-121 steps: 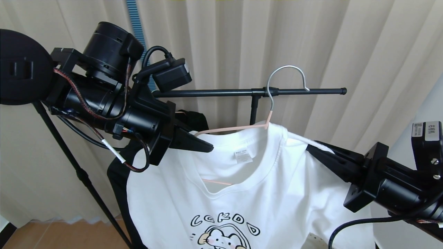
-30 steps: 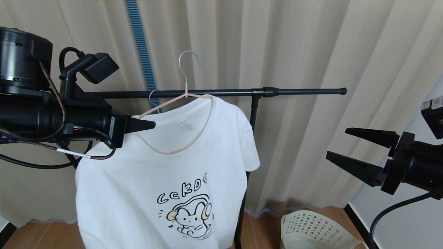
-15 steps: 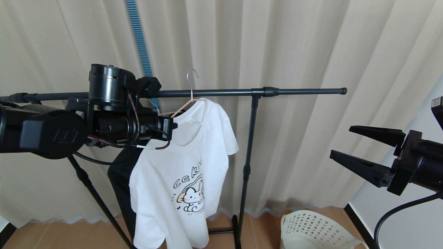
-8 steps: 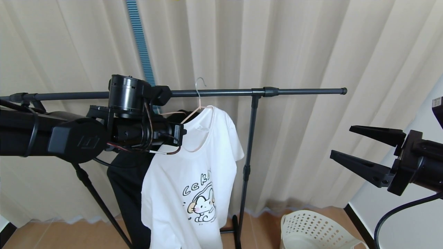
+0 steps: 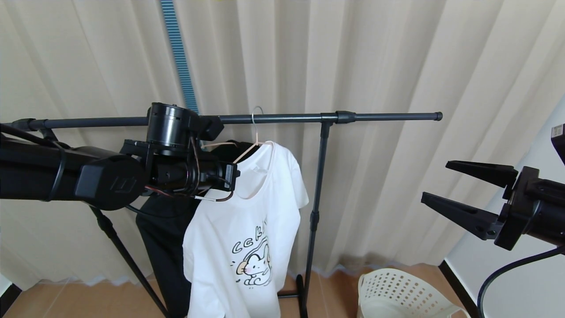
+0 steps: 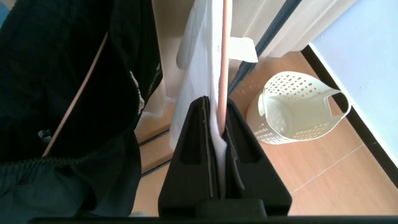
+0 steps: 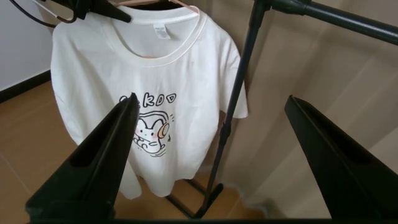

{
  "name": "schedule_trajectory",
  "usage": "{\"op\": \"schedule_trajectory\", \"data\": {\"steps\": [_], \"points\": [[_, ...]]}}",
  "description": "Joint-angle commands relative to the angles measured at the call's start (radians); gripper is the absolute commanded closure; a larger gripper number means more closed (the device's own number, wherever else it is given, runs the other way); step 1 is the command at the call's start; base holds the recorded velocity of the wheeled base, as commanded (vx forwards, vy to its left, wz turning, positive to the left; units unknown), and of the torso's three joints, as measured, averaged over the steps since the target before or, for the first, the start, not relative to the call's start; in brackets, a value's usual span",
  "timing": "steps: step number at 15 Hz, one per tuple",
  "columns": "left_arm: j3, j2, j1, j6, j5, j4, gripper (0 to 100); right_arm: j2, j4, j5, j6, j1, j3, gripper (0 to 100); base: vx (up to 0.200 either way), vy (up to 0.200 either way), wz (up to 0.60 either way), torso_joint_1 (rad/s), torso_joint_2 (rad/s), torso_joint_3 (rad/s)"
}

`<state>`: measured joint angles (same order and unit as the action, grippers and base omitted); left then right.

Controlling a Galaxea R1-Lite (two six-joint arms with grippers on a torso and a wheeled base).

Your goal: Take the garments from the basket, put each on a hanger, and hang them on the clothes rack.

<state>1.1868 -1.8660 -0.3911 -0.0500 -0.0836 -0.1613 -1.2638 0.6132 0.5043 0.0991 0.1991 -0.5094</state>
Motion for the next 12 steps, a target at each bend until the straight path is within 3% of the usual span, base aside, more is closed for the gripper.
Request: {"op": "schedule_trajectory", "data": {"steps": [1,9,10,12], "points": [[0.002,-0.002,0.0,-0.001,-0.001,0.0,100,0.0,0.0,0.0,0.001,0.0,0.0,0,0.0,0.0,0.0,0.0,0.0,0.0],[0.0,-0.002,-0.006,-0.002,-0.001,0.0,100,0.0,0.0,0.0,0.001,0.0,0.002,0,0.0,0.0,0.0,0.0,0.0,0.0],[0.0,-0.002,-0.006,-0.002,-0.001,0.0,0,0.0,0.0,0.0,0.001,0.0,0.002,0,0.0,0.0,0.0,0.0,0.0,0.0],[0.004,-0.002,-0.006,-0.001,-0.001,0.0,0,0.0,0.0,0.0,0.001,0.0,0.002,0,0.0,0.0,0.0,0.0,0.0,0.0]]}}
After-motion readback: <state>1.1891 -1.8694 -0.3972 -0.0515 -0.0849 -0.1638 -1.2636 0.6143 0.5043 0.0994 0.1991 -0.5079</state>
